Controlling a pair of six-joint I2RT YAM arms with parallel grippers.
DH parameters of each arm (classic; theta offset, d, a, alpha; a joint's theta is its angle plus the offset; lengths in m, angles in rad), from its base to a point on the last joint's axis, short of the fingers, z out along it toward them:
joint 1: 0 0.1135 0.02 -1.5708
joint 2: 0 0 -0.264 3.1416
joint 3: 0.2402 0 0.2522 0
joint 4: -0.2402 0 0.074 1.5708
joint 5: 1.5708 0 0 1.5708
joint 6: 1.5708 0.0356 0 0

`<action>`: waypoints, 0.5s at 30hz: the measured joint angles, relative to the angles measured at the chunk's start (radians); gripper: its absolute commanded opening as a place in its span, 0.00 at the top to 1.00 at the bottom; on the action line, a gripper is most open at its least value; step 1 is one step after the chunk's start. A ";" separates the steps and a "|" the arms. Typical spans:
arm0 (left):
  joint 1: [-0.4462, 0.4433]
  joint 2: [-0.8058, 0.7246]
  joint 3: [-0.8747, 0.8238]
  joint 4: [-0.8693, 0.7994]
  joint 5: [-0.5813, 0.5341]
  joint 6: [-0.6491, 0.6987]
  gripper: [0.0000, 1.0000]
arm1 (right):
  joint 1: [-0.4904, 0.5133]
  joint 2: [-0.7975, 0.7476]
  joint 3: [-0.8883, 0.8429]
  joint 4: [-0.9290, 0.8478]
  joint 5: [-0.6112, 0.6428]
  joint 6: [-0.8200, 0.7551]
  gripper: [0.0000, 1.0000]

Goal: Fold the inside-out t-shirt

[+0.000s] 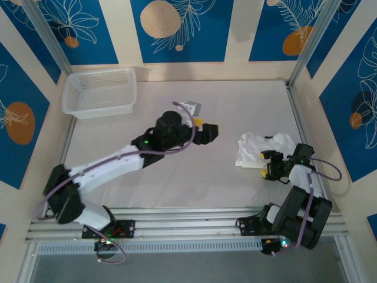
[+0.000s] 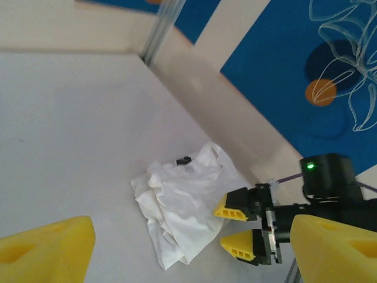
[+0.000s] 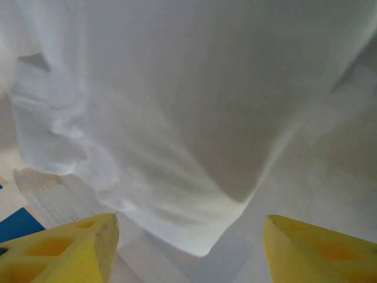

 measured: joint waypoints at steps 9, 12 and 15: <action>0.000 -0.106 -0.217 -0.133 -0.119 0.024 0.16 | 0.093 0.256 0.153 0.110 0.066 -0.020 0.57; 0.000 -0.106 -0.222 -0.150 -0.136 0.026 0.16 | 0.123 0.383 0.286 0.122 0.098 -0.030 0.62; 0.000 -0.106 -0.222 -0.150 -0.148 0.037 0.16 | 0.148 0.509 0.412 0.138 0.100 -0.027 0.63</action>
